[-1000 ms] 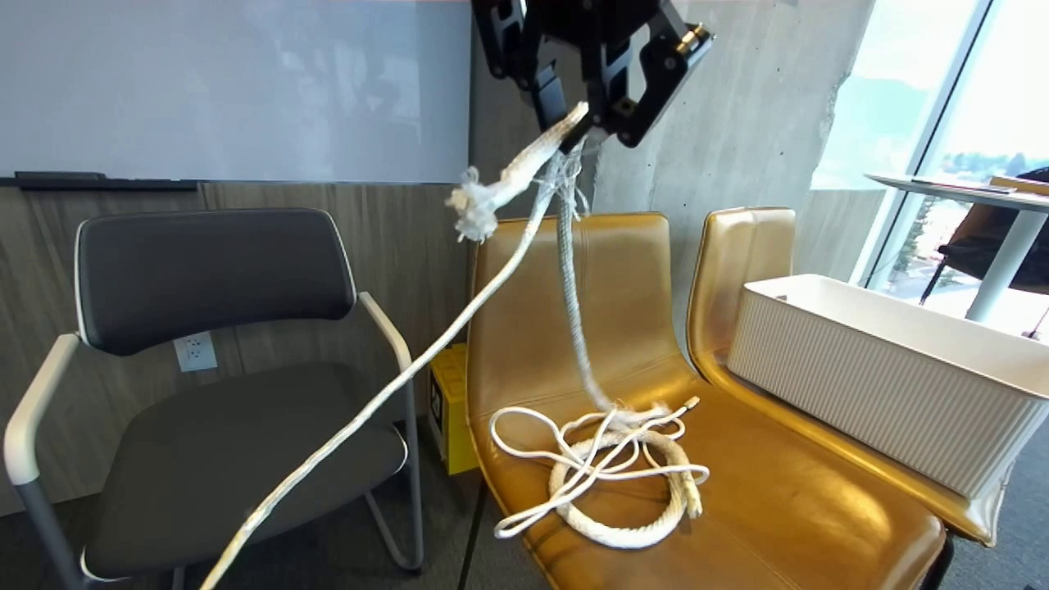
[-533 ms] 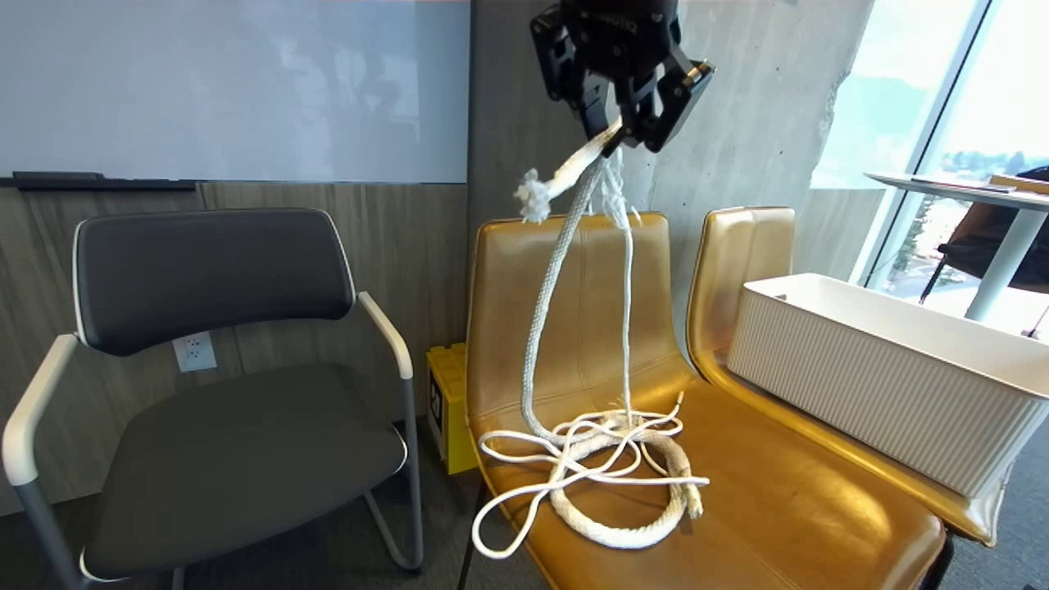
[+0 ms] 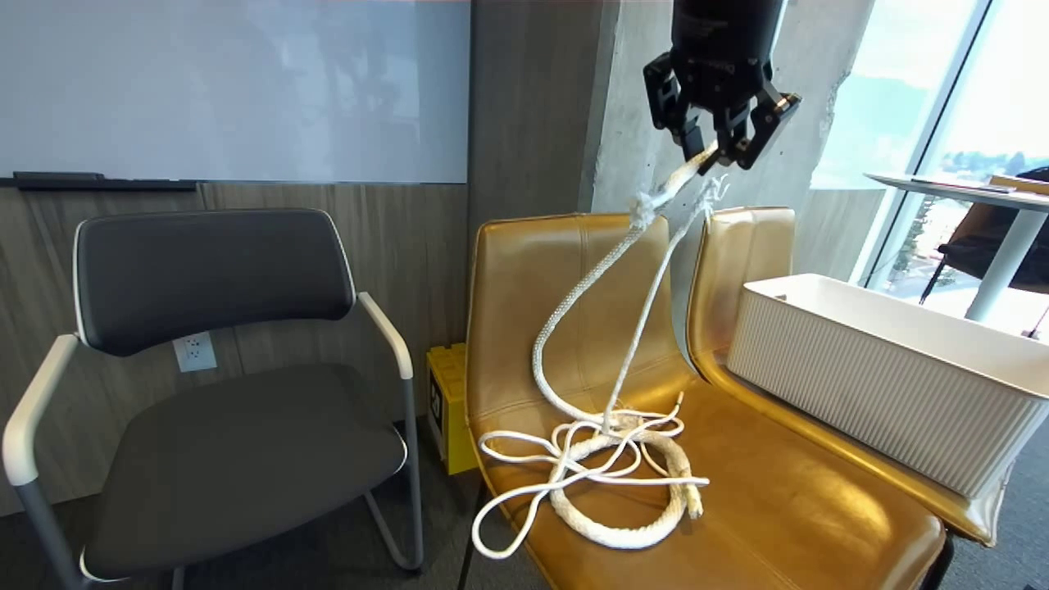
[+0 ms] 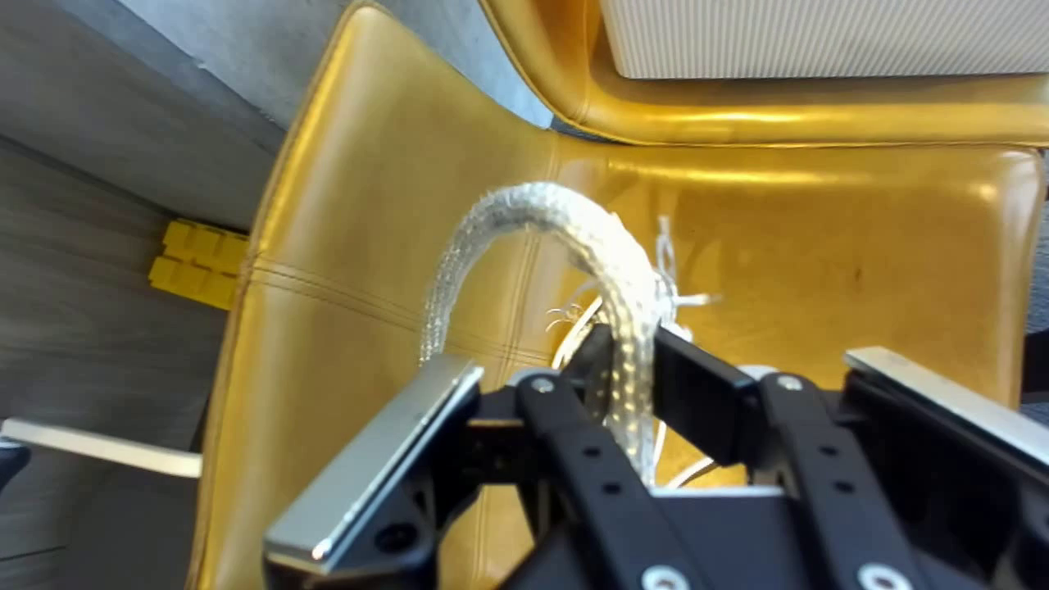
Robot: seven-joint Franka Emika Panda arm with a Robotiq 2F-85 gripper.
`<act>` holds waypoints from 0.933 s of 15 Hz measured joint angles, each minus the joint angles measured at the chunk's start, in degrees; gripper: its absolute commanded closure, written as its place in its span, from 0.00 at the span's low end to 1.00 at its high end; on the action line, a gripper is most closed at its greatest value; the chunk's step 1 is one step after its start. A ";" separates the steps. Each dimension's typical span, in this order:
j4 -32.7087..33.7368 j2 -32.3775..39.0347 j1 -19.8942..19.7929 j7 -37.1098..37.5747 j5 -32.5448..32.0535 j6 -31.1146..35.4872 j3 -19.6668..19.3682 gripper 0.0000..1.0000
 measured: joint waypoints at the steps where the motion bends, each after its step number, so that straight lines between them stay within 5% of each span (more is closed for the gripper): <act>1: -1.63 -0.25 -0.54 0.61 0.46 0.11 0.02 0.53; 8: -9.97 -4.22 -3.97 2.14 3.09 1.68 0.04 0.01; 14: -17.11 -9.80 -10.83 -3.25 6.51 5.73 -0.65 0.00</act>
